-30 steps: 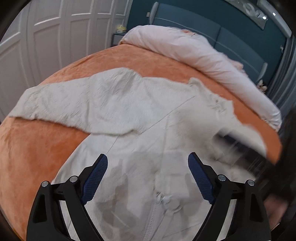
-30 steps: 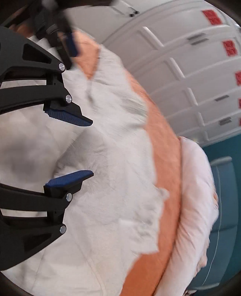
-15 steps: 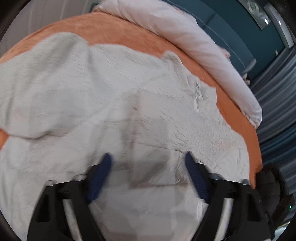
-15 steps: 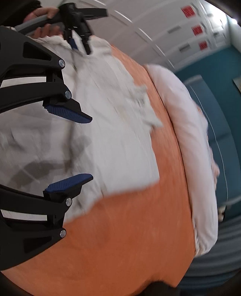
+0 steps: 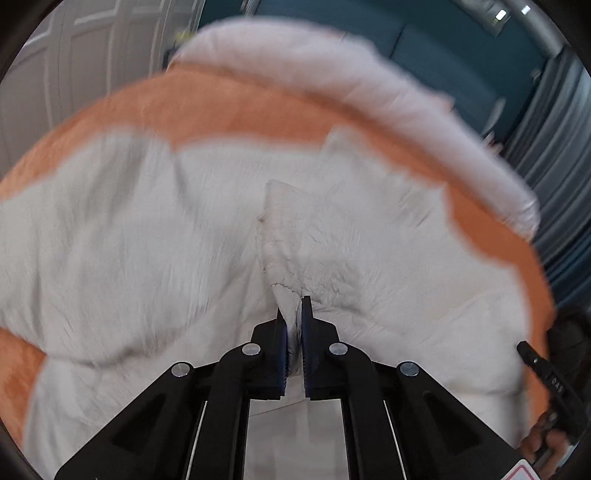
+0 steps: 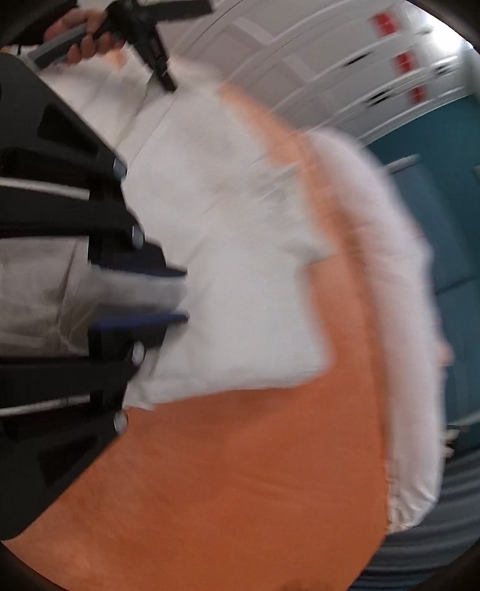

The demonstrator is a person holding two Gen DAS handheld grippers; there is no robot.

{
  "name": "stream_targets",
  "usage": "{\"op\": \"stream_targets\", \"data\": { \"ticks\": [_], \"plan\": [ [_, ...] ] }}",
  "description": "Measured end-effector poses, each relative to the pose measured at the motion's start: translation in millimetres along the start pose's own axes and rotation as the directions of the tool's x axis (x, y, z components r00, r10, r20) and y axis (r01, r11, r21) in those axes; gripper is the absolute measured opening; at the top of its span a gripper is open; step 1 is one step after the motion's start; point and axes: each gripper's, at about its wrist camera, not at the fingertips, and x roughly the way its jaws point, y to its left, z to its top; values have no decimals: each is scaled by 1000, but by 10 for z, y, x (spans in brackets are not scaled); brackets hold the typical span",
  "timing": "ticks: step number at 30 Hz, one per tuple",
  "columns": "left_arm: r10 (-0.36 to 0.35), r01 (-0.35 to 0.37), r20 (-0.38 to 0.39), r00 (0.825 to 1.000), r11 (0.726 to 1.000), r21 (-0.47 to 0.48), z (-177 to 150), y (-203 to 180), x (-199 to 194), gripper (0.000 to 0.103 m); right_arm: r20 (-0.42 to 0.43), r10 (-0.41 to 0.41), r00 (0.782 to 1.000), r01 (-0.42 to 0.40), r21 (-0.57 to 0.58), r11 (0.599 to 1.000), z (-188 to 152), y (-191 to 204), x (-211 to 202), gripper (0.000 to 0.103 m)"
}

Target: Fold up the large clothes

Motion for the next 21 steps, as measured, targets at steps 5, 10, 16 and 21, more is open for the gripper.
{"op": "stream_targets", "data": {
  "ticks": [5,10,16,21],
  "plan": [
    [18,-18,4,1000,1000,-15,-122,68,103,7,58,11,998,-11,-10,1000,143,119,-161,4],
    [52,-52,20,998,999,0,-188,5,135,14,-8,-96,995,96,-12,995,213,64,187,1],
    [64,-64,44,997,998,19,-234,-6,154,15,43,-54,998,53,25,998,320,84,96,3],
    [69,-71,55,996,997,24,-247,-31,177,15,41,-130,991,130,7,991,630,112,342,0]
  ]
}}
